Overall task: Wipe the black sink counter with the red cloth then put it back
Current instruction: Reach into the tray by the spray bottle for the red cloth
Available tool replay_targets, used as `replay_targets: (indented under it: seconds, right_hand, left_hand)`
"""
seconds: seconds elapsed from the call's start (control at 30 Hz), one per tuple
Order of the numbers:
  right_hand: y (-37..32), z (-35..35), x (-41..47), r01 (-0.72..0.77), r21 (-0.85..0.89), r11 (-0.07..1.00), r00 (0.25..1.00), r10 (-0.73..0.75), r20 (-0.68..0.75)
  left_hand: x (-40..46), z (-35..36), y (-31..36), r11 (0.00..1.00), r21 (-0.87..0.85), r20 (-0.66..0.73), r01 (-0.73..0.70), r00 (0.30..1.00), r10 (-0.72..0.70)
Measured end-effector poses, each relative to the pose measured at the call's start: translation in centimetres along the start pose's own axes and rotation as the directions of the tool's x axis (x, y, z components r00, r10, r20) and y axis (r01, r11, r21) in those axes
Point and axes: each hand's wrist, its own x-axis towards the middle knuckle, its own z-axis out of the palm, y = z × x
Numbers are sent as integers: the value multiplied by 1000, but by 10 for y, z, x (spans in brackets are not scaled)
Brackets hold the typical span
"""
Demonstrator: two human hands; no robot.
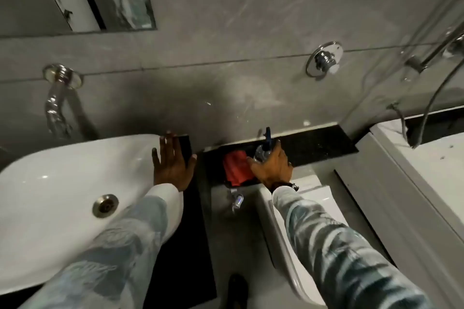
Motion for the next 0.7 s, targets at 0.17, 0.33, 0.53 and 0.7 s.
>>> replay_targets:
  seconds: [0.17, 0.33, 0.53, 0.7]
  right_hand:
    - [46, 40, 56, -229, 134, 964, 965, 207, 162]
    - [66, 63, 114, -195, 310, 930, 980, 175, 93]
    - [57, 89, 161, -59, 422, 905, 998, 48, 38]
    - [49, 99, 177, -67, 470, 880, 996, 31, 85]
  left_hand:
    - [20, 40, -6, 992, 9, -41, 126, 991, -125]
    - [24, 47, -10, 991, 86, -133, 104, 987, -92]
    - [25, 42, -5, 977, 172, -122, 122, 987, -102]
    - [26, 42, -4, 974, 188, -113, 127, 988, -107]
